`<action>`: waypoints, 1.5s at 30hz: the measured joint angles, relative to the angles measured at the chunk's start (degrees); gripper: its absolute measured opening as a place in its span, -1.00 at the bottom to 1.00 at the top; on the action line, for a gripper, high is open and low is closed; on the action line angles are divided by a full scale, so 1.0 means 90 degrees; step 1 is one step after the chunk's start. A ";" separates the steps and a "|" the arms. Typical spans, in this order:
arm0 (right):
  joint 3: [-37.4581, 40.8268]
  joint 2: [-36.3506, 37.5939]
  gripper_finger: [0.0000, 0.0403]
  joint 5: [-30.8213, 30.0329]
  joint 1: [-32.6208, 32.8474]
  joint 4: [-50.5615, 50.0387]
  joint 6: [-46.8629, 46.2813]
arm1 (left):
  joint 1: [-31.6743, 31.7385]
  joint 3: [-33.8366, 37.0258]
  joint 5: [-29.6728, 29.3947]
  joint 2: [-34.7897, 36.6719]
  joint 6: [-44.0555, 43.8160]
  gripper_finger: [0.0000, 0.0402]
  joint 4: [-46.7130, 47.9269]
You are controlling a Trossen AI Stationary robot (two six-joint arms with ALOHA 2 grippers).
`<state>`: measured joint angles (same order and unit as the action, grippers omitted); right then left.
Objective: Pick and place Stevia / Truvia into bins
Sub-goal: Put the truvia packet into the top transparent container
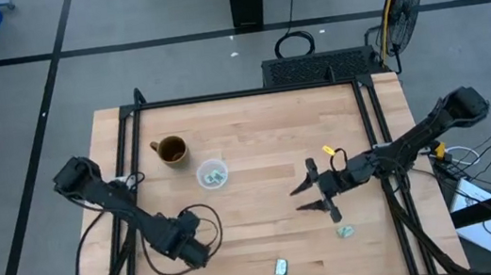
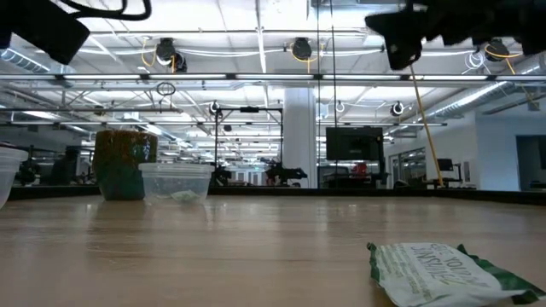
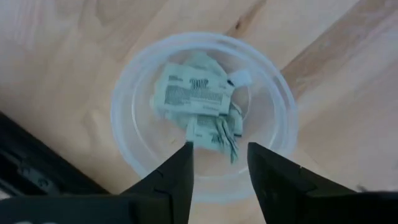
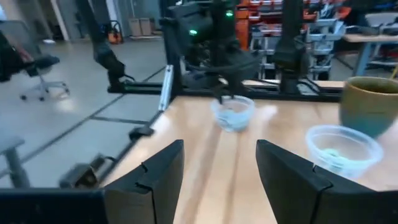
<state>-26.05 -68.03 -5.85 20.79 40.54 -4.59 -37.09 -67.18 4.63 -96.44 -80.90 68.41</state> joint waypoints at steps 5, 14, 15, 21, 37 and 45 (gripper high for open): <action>-0.0923 -0.0321 -0.04 -0.0391 0.0537 -0.1418 -0.0138 | 0.0350 -0.0407 -0.0156 0.0266 0.0551 -0.21 0.0090; -0.2155 -0.2591 -0.05 -0.0431 0.1109 -0.2007 -0.0340 | 0.0638 -0.1364 -0.2896 0.0690 0.1949 -0.21 -0.0315; -0.2206 -0.2767 -0.05 -0.0335 0.1142 -0.1928 -0.0537 | 0.0661 -0.1405 -0.3194 0.0709 0.2150 -0.21 -0.0434; -0.2260 -0.3868 -0.05 -0.0345 0.1500 -0.0709 -0.0579 | 0.0735 -0.1413 -0.3852 0.0664 0.2841 -0.21 -0.0661; -0.2957 -0.5824 -0.05 -0.0744 0.1633 0.0237 -0.0863 | 0.0781 -0.1405 -0.3661 0.0621 0.2768 -0.21 -0.1263; -0.3119 -0.5898 -0.20 -0.1185 0.1636 -0.0417 -0.0895 | 0.0702 -0.1405 -0.3603 0.0621 0.2769 -0.21 -0.1425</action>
<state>-54.12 -121.11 -16.52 35.51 36.79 -12.64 -30.77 -79.83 -27.80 -90.85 -55.98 55.58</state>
